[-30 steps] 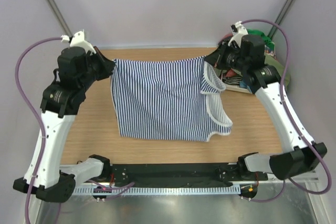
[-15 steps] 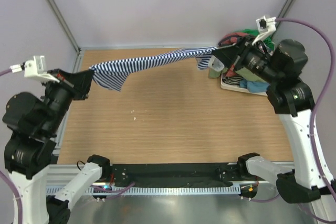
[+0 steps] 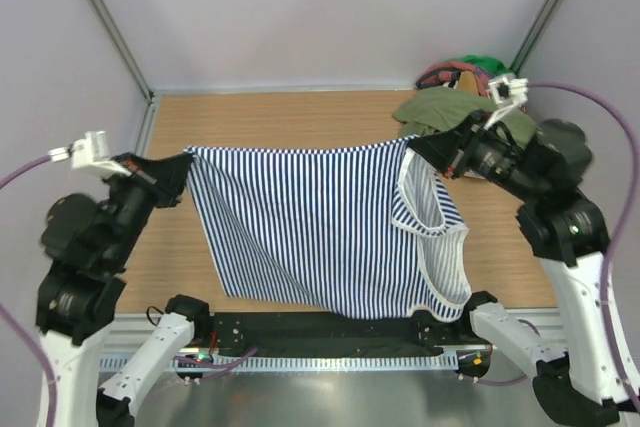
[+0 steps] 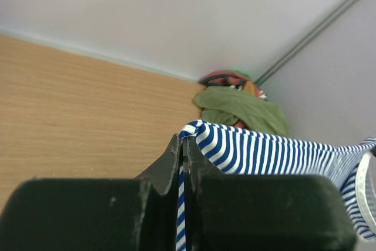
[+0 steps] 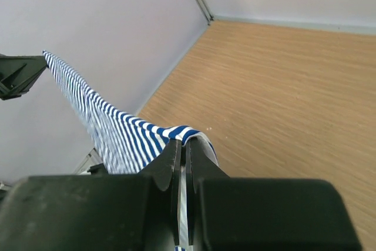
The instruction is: Fold and stack the tank tops
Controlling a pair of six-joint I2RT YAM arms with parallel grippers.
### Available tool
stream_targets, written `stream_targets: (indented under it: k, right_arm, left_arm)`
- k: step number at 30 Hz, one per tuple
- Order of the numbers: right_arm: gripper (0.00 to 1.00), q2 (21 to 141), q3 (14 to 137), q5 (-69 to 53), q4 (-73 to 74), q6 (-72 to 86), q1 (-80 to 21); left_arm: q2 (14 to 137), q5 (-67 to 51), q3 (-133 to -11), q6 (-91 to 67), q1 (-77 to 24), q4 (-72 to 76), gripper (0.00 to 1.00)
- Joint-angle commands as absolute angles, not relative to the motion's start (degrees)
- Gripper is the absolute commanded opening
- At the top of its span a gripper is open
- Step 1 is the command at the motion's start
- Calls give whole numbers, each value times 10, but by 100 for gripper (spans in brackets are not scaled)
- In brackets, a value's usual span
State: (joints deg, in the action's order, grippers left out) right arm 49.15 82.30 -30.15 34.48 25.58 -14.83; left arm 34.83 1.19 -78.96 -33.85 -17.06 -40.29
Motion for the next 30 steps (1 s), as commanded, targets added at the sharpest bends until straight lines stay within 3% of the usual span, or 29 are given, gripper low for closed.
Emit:
stream_targets:
  k: [1,6,10,12,16,18,19,20,21,22,24,30]
  right_arm:
    - [1,576,754,-265,334,271,-148]
    - [1,697,685,-227,227,282,-147]
    - [1,815,679,-187,157,288,-147]
    - [1,897,700,-162,126,287,-148]
    - [3,1062,870,-131,125,281,-147]
    - [12,1122,948,-120,162,279,-147]
    - [36,1156,1014,-94,197,274,-148]
    - [45,1164,1032,-82,204,274,-148]
    - [56,1160,1031,-74,204,272,-147]
    - [88,1134,995,-59,191,263,-148]
    - [88,1100,949,-48,172,253,-148]
    - [73,949,746,29,149,241,-148]
  left_arm:
    - [417,62,-701,-384,-167,-362,0]
    - [508,121,-585,-434,-167,-272,0]
    - [660,159,-556,-460,-167,-200,0]
    - [721,183,-565,-473,-160,-160,0]
    - [875,191,-650,-490,-128,-141,0]
    - [961,185,-739,-478,-111,-157,0]
    - [988,188,-804,-471,-108,-188,0]
    - [1030,187,-839,-460,-105,-207,9]
    - [1053,184,-872,-442,-105,-231,54]
    - [1087,180,-938,-437,-106,-330,69]
    - [1099,180,-972,-436,-107,-360,69]
    - [924,160,-774,-446,-128,-268,70]
